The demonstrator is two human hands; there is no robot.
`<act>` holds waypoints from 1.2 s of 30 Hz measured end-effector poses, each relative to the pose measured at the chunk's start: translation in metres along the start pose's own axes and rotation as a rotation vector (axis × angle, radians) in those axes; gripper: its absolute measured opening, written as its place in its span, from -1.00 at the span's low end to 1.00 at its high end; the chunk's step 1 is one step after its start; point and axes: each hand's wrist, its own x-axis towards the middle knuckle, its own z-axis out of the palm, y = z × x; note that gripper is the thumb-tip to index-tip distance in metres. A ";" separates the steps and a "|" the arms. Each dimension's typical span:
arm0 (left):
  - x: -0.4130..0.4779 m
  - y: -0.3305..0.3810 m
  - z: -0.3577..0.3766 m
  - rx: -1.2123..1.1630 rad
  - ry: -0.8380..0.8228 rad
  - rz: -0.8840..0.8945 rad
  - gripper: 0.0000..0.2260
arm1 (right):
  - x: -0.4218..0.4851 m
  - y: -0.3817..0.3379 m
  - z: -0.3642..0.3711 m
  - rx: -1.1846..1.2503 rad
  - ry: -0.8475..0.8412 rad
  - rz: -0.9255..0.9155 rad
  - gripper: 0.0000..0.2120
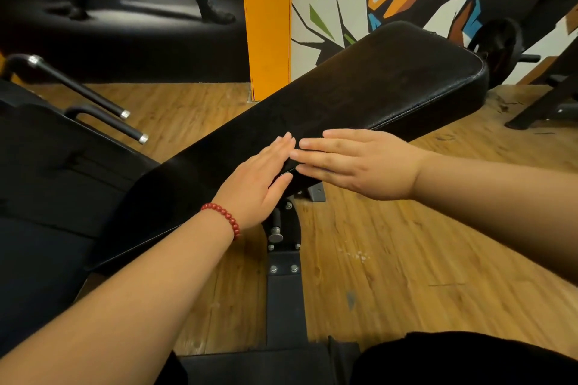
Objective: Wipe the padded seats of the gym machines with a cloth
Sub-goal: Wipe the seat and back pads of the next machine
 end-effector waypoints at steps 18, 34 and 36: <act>-0.002 -0.003 -0.002 0.023 -0.034 0.005 -0.49 | -0.031 0.027 -0.017 0.040 -0.083 -0.166 -0.52; -0.009 -0.009 -0.002 0.045 -0.036 -0.033 -0.47 | -0.017 0.018 -0.010 0.032 -0.055 -0.189 -0.59; -0.009 -0.008 -0.003 0.031 -0.046 -0.043 -0.47 | 0.001 0.007 -0.005 0.073 -0.058 -0.189 -0.53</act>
